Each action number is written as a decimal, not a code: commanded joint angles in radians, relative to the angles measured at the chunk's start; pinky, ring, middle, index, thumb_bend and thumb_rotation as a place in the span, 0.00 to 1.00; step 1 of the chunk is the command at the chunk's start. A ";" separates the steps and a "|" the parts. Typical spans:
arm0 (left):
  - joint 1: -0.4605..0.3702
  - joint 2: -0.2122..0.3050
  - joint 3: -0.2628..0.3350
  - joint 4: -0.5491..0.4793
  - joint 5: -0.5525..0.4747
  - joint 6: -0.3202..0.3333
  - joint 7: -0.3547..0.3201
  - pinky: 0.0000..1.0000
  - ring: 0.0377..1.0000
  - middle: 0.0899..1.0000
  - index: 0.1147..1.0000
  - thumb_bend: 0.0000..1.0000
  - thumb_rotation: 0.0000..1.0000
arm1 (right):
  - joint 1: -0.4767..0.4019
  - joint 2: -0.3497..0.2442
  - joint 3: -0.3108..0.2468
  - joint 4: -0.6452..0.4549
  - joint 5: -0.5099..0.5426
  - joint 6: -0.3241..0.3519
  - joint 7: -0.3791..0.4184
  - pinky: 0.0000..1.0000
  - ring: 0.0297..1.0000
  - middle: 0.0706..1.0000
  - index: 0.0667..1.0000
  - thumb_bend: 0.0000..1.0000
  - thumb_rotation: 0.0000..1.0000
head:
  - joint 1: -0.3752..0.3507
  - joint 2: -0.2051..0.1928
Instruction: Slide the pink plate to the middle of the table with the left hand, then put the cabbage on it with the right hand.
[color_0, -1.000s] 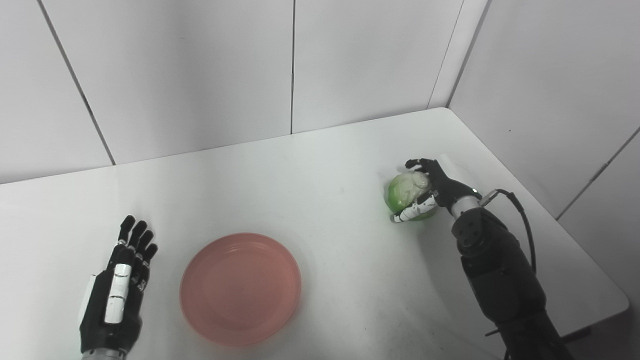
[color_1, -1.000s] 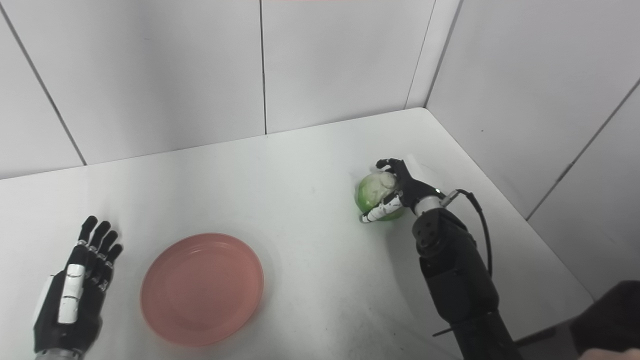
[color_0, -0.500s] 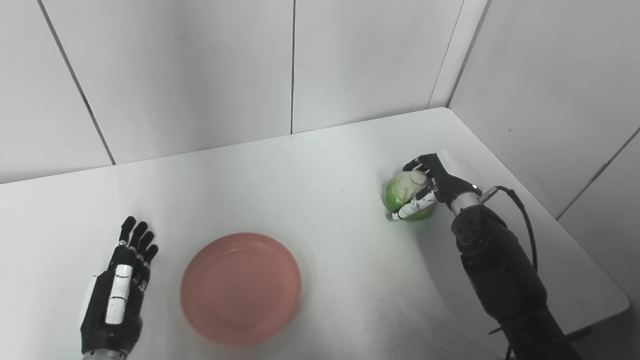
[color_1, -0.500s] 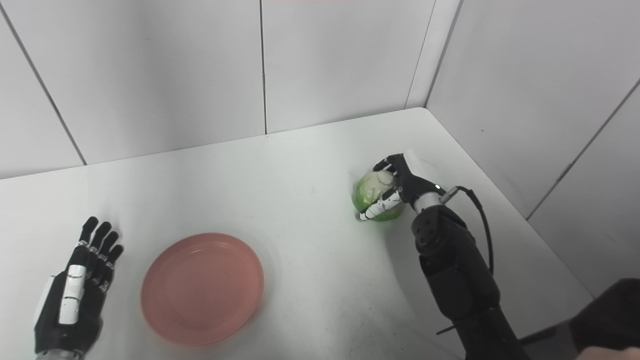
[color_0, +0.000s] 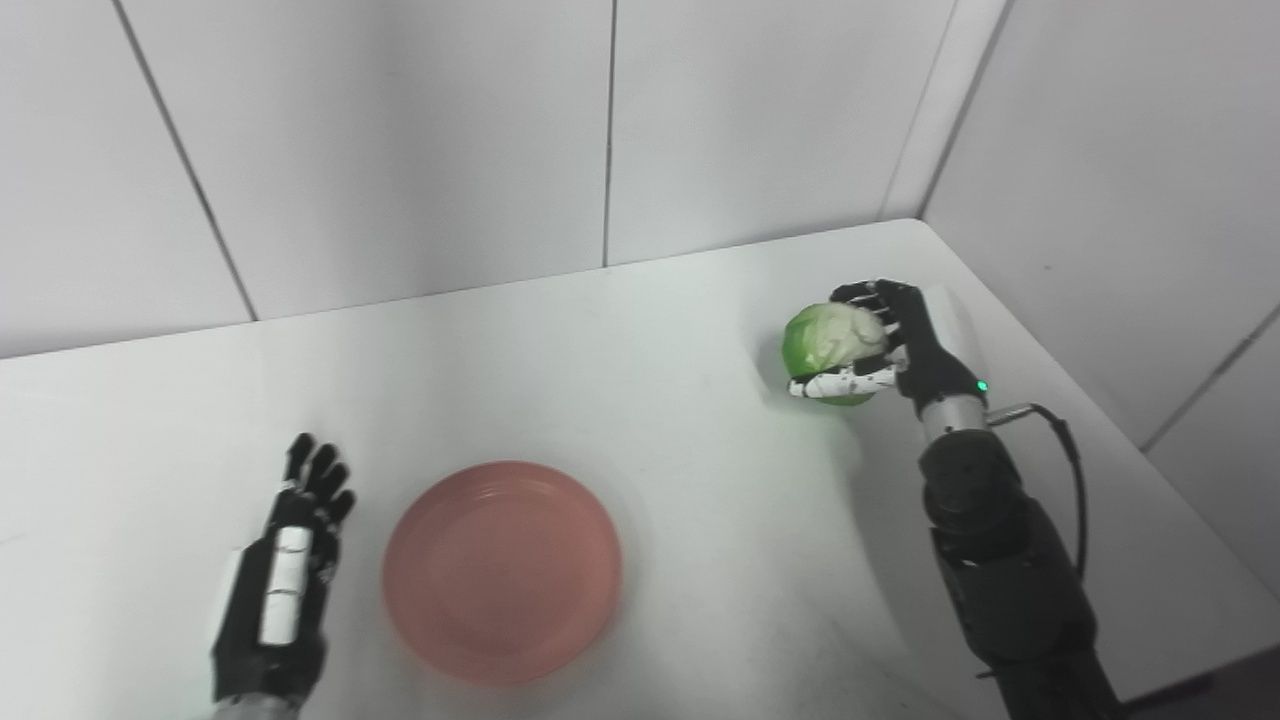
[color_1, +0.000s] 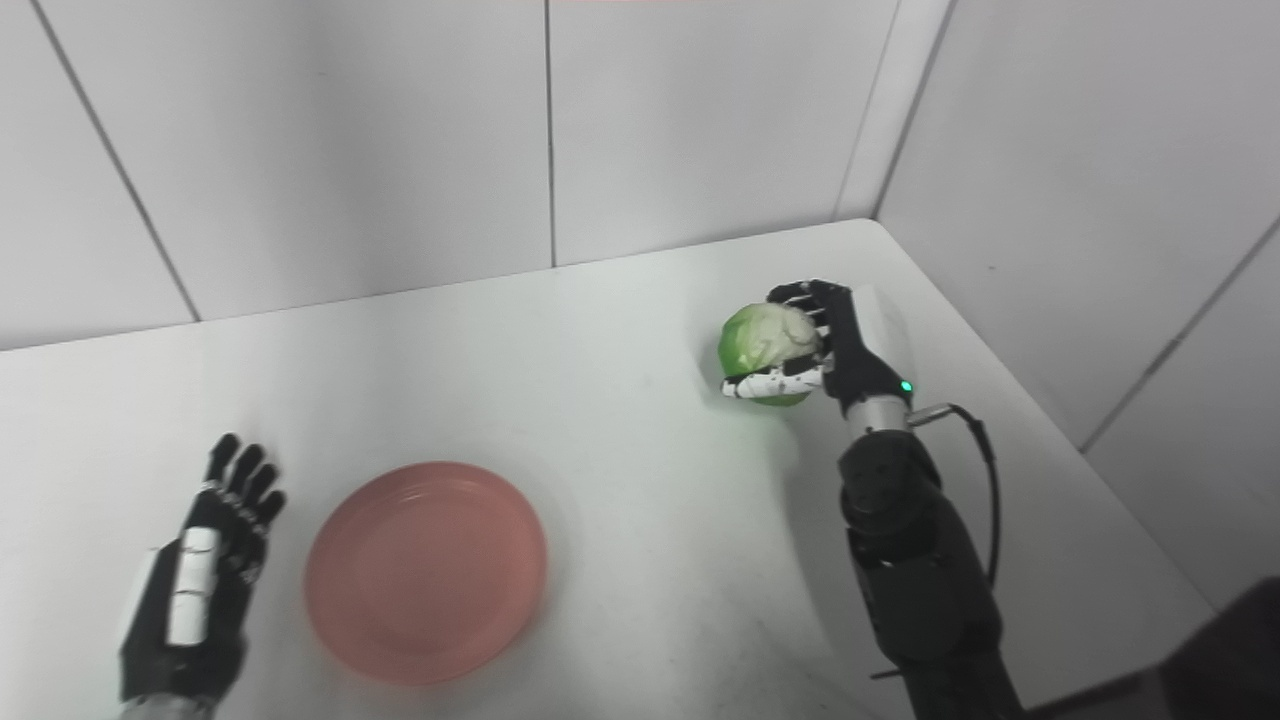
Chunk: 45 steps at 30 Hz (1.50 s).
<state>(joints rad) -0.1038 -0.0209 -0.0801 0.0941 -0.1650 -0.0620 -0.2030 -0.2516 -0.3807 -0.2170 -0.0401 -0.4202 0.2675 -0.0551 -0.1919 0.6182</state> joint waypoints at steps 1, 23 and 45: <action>0.003 -0.020 -0.013 -0.031 0.018 0.019 0.013 1.00 1.00 1.00 0.98 0.72 0.85 | -0.021 0.005 -0.006 -0.064 0.031 -0.062 -0.034 0.45 0.45 0.48 0.43 0.52 0.00 | 0.015 0.002; -0.014 -0.140 -0.075 -0.042 0.144 0.027 0.132 1.00 1.00 1.00 0.98 0.71 0.87 | -0.019 0.057 0.309 -0.241 0.152 -0.190 0.244 0.39 0.42 0.46 0.46 0.52 0.00 | 0.342 0.040; -0.026 -0.166 -0.077 -0.043 0.174 0.033 0.180 1.00 1.00 1.00 0.98 0.70 0.90 | -0.005 0.101 0.547 -0.180 -0.087 -0.282 0.313 0.38 0.40 0.45 0.48 0.52 0.00 | 0.415 0.049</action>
<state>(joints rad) -0.1012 -0.1652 -0.1517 0.0801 -0.0007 -0.0142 -0.0298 -0.2406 -0.2772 0.3252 -0.2159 -0.4943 0.0441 0.2720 0.2408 0.6688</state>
